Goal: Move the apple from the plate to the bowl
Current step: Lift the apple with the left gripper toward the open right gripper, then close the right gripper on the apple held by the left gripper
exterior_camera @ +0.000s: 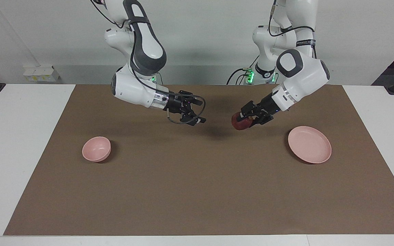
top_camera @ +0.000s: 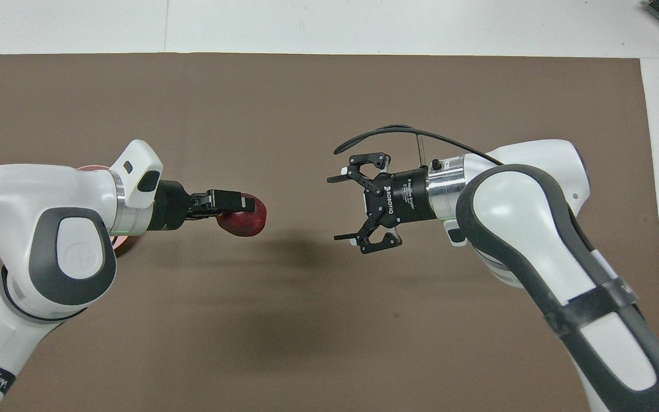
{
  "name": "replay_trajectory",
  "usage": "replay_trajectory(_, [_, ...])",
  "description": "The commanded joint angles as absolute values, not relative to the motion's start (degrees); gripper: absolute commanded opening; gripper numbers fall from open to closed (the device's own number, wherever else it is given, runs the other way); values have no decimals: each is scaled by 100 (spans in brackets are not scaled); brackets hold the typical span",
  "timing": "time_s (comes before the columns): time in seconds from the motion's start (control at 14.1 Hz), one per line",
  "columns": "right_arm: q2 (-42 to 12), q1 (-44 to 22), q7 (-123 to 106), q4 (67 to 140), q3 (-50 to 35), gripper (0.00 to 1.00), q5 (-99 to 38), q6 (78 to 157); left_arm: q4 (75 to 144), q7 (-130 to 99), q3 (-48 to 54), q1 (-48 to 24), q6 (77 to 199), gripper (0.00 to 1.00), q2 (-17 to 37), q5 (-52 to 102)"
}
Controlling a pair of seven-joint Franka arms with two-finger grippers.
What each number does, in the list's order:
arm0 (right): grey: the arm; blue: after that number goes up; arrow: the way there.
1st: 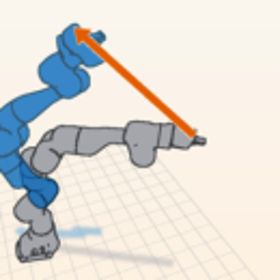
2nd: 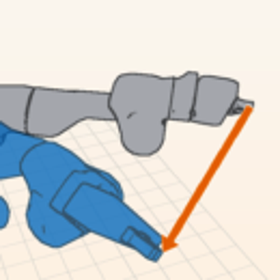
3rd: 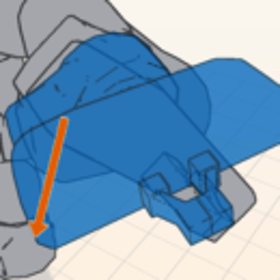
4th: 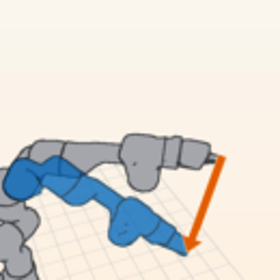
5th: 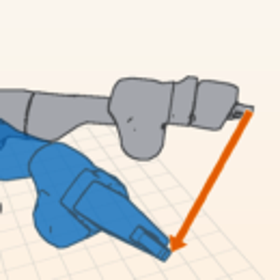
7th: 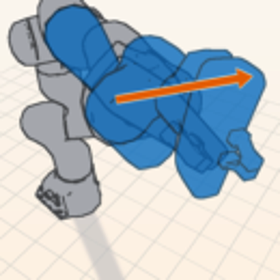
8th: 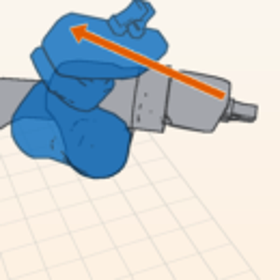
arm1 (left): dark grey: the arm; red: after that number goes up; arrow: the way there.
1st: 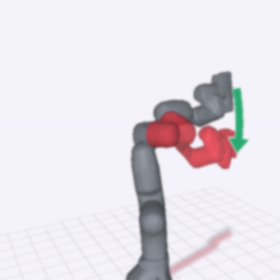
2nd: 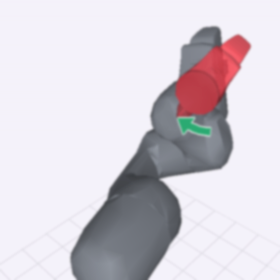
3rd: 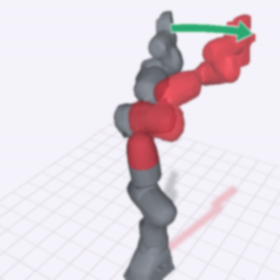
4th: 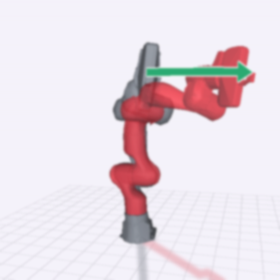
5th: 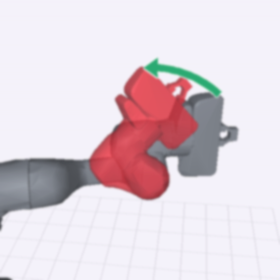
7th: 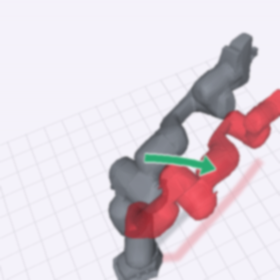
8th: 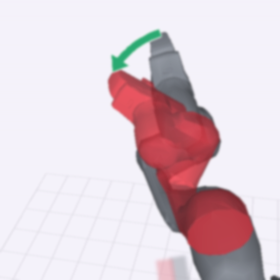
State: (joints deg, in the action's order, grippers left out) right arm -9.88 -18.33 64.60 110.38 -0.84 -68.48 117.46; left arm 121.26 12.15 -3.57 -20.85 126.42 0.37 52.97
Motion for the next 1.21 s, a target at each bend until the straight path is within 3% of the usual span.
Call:
replay_trajectory(0.0, [-957, -1854, 6109, 11285, -88, 100, -7084, 12031, 12164, 1081, -344, -2267, 12630, 0, -97, 5738])
replay_trajectory(0.28, [-1213, -2065, 5688, 11268, -88, 100, -7293, 12331, 12155, 757, -54, -2302, 12761, 0, -132, 5827])
replay_trajectory(0.57, [-1222, -2144, 5625, 11276, -88, 100, -7435, 12331, 12164, 519, 158, -2487, 13437, 0, -114, 5932])
replay_trajectory(1.14, [-1195, -2417, 5677, 11294, -97, 100, -7822, 12603, 12129, 168, 369, -2558, 13684, 0, -88, 5950])
